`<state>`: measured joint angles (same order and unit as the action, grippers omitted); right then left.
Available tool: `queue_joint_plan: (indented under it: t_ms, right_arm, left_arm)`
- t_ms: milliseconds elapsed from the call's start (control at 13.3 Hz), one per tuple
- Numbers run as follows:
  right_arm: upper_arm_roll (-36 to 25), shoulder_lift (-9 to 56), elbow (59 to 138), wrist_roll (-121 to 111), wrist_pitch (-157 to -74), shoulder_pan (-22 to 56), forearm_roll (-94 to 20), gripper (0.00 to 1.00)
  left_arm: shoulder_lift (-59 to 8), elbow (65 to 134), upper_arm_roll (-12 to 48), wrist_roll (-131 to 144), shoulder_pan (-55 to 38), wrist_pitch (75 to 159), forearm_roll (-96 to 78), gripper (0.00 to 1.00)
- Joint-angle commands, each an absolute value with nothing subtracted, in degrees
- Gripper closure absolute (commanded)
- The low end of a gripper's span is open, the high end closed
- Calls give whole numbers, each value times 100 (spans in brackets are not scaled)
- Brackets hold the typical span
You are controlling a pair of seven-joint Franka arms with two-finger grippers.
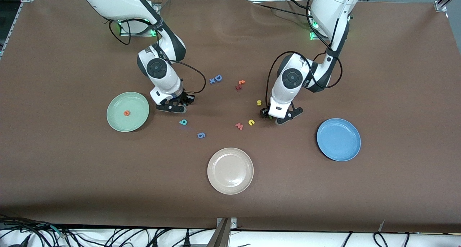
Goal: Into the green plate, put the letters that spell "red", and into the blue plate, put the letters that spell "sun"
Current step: 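Place the teal 1 on the green plate while the left gripper grasps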
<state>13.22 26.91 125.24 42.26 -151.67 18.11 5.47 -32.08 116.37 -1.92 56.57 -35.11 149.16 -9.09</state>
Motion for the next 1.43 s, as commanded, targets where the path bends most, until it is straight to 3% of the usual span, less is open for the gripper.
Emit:
queue_joint_plan:
  t_ms: [0,301,526,827,1128,1353]
  right_arm:
    - [1301,2812,12560,4297,-15223,1793,659,100]
    - [1266,2647,12481,4298,-14935,1749,659,100]
    - [1099,2365,11719,4254,-13269,1749,677,100]
    - [398,2224,10707,3255,-11517,1749,677,100]
    - [-551,2188,10810,1428,-11416,1732,572,100]
    - [-685,2250,11476,924,-12055,1574,99,100]
  left_arm:
    - [-3217,11637,-255,5889,-3604,14977,-756,26]
    - [-3225,11637,-264,5880,-3595,14977,-756,30]
    - [-3226,11637,-264,5880,-3595,14977,-756,32]
    - [-3261,11628,-264,5871,-3577,14985,-747,37]
    - [-3287,11576,-264,5862,-3533,14985,-589,37]
    - [-3296,11566,-264,5862,-3524,14985,-589,39]
